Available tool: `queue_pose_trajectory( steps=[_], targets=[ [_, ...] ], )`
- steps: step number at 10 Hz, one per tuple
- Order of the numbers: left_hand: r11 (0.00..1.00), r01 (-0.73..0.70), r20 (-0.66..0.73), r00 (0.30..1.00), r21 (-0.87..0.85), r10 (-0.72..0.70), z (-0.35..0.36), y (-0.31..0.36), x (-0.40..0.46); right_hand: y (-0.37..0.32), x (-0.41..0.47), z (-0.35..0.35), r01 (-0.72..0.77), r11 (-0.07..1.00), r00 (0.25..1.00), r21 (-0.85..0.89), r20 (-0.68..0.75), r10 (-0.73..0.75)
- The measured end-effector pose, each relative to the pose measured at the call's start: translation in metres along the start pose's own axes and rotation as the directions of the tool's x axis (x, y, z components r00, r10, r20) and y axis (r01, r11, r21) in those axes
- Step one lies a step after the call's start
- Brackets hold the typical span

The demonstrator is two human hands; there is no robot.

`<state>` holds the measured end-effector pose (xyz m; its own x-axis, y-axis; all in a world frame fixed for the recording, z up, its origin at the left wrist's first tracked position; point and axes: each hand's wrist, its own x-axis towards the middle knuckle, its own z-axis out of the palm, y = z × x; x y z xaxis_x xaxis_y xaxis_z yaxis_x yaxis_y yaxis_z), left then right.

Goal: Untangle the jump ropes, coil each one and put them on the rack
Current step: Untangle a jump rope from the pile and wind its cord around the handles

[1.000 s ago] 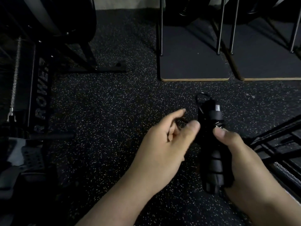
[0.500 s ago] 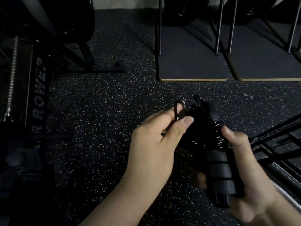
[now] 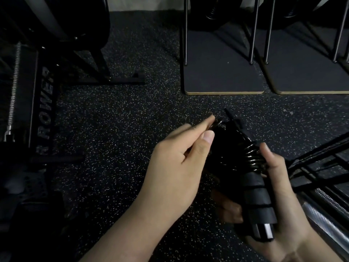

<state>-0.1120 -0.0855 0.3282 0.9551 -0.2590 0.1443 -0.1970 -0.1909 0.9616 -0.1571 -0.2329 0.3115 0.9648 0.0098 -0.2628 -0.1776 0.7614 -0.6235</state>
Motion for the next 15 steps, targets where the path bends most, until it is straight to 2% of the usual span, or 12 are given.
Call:
queue_pose_trajectory(
  steps=[1,2,3,4,5,9,10,11,12,13,14,15],
  targets=[
    [1.0,-0.009,0.019,1.0,0.006,0.009,-0.002,-0.003,0.001,0.0,0.007,-0.025,-0.059,0.995,0.996,0.08,0.07,0.054],
    [0.997,-0.043,0.029,0.999,0.064,0.041,-0.003,-0.004,0.002,0.0,0.013,-0.027,-0.027,0.999,0.991,0.025,0.13,0.023],
    [0.992,-0.063,0.046,0.997,0.107,0.059,-0.004,-0.005,0.004,0.008,0.006,-0.011,-0.102,0.985,0.993,-0.138,-0.076,0.092],
    [0.992,-0.085,0.042,0.996,0.089,0.081,-0.005,-0.008,0.004,0.0,0.008,0.012,-0.03,0.987,0.987,-0.158,-0.163,0.003],
    [0.996,-0.074,0.016,0.997,0.058,0.073,-0.005,-0.006,0.001,-0.011,0.003,0.04,0.057,0.94,0.961,-0.337,-0.236,-0.143],
    [0.939,0.232,0.012,0.971,-0.253,-0.237,0.0,-0.007,0.004,-0.009,0.002,0.007,-0.211,0.929,0.977,-0.304,-0.109,0.186],
    [0.909,0.25,0.008,0.965,-0.333,-0.262,0.005,-0.006,0.002,-0.009,0.002,0.002,-0.153,0.956,0.987,-0.25,0.004,0.159],
    [0.882,0.254,-0.003,0.961,-0.397,-0.278,0.009,-0.003,-0.001,-0.012,0.0,0.008,-0.069,0.973,0.997,-0.221,-0.054,0.058],
    [0.866,0.238,-0.045,0.957,-0.439,-0.286,0.009,-0.005,0.0,-0.003,0.012,-0.002,-0.097,0.931,0.993,-0.353,0.033,0.116],
    [0.868,0.231,-0.077,0.953,-0.439,-0.292,0.008,-0.009,0.0,-0.001,0.015,-0.009,0.012,0.799,0.995,-0.601,-0.07,-0.069],
    [0.865,0.278,-0.051,0.943,-0.419,-0.328,0.009,-0.008,-0.001,-0.005,0.003,-0.018,-0.072,0.787,0.996,-0.613,-0.082,0.028],
    [0.905,0.282,-0.078,0.944,-0.318,-0.322,0.007,-0.006,0.0,-0.006,-0.004,-0.003,-0.184,0.735,0.978,-0.653,-0.194,0.072]
  ],
)
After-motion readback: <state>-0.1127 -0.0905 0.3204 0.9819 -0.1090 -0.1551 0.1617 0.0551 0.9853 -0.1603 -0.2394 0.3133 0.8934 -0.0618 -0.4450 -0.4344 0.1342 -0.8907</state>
